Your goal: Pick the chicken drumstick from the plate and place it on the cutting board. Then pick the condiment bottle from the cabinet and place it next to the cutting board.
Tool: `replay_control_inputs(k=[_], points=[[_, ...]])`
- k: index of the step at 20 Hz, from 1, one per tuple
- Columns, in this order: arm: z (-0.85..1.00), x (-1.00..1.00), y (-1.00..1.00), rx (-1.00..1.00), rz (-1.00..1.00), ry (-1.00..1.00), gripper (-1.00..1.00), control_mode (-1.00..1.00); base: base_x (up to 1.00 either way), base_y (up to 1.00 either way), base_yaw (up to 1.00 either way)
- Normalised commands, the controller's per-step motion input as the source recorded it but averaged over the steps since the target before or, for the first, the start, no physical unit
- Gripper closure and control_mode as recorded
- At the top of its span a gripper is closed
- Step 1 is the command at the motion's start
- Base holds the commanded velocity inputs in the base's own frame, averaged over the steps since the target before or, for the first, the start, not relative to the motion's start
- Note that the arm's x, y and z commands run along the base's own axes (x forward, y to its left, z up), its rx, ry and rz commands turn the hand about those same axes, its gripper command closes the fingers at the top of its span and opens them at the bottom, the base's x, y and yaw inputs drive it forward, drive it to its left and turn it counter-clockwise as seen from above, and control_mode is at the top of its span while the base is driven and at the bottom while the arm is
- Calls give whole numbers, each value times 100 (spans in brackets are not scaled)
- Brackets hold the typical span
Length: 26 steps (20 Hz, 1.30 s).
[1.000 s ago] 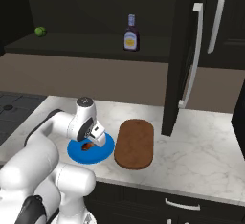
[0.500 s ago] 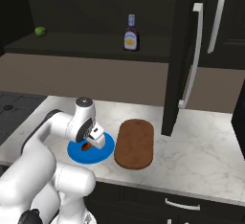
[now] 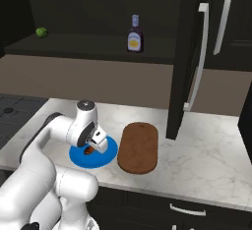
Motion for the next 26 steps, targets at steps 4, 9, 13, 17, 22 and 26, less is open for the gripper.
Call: replay_control_inputs(k=[4,9,13,17,22,26], points=[[-45,0,12,0,0,-10,-100,-100,0,0,0],[-49,0,12,0,0,-6,-100,-100,0,0,0],[-49,-3,3,0,0,-4,-100,-100,0,0,0],[-50,-7,0,0,0,-5,-100,-100,0,0,0],[-46,-12,0,0,0,-4,-100,-100,0,0,0],[-42,-18,0,0,0,-2,-100,-100,0,0,0]])
